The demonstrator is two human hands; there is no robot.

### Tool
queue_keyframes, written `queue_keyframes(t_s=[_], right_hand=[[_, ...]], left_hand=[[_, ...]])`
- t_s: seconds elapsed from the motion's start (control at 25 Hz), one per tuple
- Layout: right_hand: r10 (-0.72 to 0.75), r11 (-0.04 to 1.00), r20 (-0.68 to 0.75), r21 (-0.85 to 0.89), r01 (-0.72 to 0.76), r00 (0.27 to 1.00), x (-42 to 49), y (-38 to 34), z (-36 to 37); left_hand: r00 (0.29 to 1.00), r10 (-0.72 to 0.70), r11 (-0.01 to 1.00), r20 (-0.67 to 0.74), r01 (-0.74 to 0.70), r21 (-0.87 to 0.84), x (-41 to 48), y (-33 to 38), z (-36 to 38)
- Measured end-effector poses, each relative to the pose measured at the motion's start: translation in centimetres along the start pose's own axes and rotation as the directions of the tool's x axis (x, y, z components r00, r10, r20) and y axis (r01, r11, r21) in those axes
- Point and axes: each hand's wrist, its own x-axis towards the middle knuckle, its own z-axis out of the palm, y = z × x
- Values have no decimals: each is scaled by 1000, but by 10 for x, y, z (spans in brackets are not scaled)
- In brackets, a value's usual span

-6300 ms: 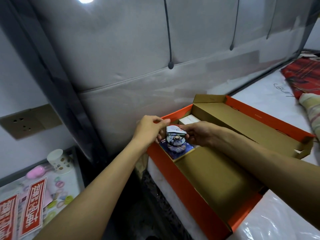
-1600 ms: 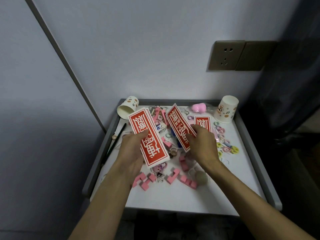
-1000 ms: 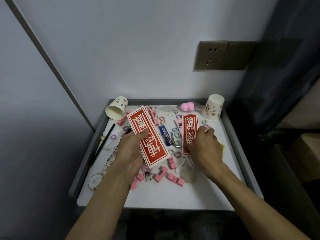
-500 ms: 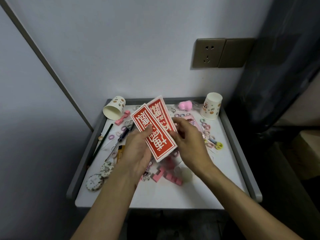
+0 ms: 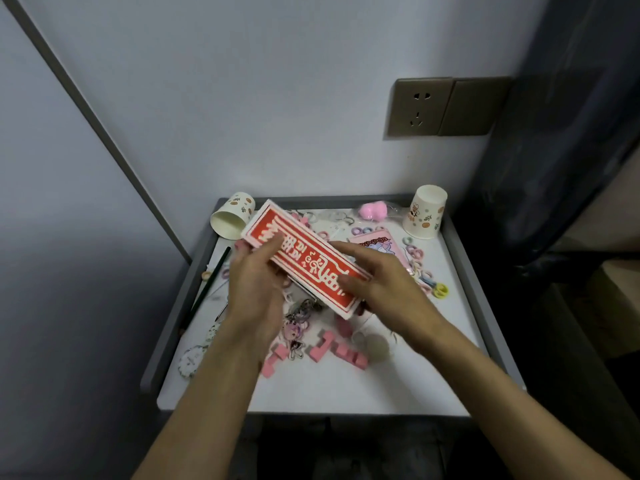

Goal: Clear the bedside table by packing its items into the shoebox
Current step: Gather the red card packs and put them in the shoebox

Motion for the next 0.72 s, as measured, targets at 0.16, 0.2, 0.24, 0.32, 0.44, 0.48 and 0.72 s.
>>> queue_keyframes(t_s=[0.16,0.2,0.24,0.32,0.44,0.48,0.72], right_hand=[[-128,878,-2,-465,112,992,2,9,-24],[-186,821,1,-549,156,982,2,10,-26],[-240,781,8,-592,198,971,3,11,-29],[-332,731,5,-631,261,943,4,11,-36],[-445,677,4,-653,339,896,3,11,-41],[-480,659,15,-654,372,877,3,10,-42],[-497,785,-198,-516,341,845,1,7,-33]], left_hand=[[965,261,886,-15,-233,401,11,15,-21],[956,276,785,95,-281,552,12,15,-23],[946,241,651,217,-323,687,12,13,-25],[912,136,333,386,-409,849,12,9,-26],[818,113,-178,563,-541,822,10,6,-24],[806,102,-227,583,-552,802,9,6,-23],[781,-360,395,510,-368,842,-2,10,-24]])
